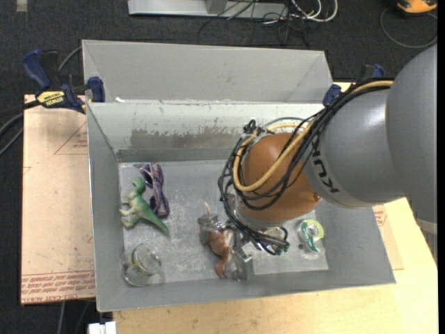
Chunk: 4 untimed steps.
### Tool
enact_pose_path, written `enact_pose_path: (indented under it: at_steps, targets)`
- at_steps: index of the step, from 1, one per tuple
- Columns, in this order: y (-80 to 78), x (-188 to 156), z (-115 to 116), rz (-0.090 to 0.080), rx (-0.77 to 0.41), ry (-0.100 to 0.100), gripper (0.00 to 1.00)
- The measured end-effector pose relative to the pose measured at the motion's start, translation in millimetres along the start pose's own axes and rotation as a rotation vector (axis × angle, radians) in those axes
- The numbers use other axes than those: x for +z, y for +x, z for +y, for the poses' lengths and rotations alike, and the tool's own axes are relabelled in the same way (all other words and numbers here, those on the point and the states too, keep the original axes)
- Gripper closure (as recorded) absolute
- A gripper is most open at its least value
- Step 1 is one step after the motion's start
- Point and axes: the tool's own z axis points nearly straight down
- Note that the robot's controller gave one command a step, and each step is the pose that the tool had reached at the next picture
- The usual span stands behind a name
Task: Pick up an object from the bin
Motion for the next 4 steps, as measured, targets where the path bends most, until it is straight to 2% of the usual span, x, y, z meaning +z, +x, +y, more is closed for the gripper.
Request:
enact_pose_path:
  at_steps: [1,2,3,4]
  targets:
    - [16.5,9,-19,0.009,0.235,-0.004,1.0]
    - [16.5,9,-20,0.009,0.236,-0.004,1.0]
    - [11.0,-68,-20,0.007,0.231,-0.004,1.0]
    - [11.0,-68,-20,0.007,0.232,-0.004,1.0]
